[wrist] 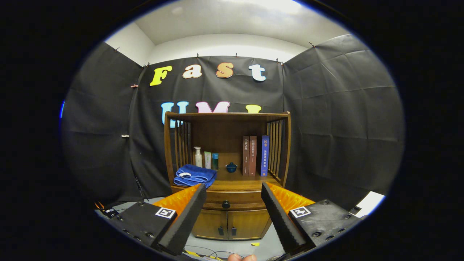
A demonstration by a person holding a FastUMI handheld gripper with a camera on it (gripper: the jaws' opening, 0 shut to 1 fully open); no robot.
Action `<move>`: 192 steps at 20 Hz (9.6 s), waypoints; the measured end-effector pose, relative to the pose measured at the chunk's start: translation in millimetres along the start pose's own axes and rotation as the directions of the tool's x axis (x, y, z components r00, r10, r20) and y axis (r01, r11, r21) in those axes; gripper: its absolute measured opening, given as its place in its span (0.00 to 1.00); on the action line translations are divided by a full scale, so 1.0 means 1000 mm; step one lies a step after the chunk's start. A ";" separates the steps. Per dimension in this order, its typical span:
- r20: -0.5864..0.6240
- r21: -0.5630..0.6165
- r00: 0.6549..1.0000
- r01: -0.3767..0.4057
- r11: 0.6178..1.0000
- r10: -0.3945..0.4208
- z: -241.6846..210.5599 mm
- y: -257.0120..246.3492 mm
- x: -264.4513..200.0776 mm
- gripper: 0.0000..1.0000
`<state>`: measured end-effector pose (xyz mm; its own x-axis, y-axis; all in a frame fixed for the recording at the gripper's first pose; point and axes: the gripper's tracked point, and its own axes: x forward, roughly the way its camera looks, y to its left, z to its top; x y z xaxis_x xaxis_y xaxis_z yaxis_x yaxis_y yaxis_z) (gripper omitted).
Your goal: Pull open the drawer, take out the items inside it, and place them on the countertop above the cabinet.
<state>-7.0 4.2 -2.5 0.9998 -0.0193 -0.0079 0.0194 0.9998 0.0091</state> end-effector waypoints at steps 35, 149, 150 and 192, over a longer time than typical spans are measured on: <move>-0.382 0.022 0.924 -0.022 1.000 0.029 -0.307 0.038 0.285 0.75; -0.743 0.020 0.670 -0.007 1.000 0.019 -0.178 0.026 0.393 0.19; -0.741 0.018 0.672 -0.008 1.000 0.019 -0.177 0.025 0.393 0.21; -0.103 -0.003 0.995 -0.015 1.000 0.014 -0.241 0.027 0.084 1.00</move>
<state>75.2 32.2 -244.2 0.9939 -0.0038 -0.1103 0.0045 1.0000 0.0061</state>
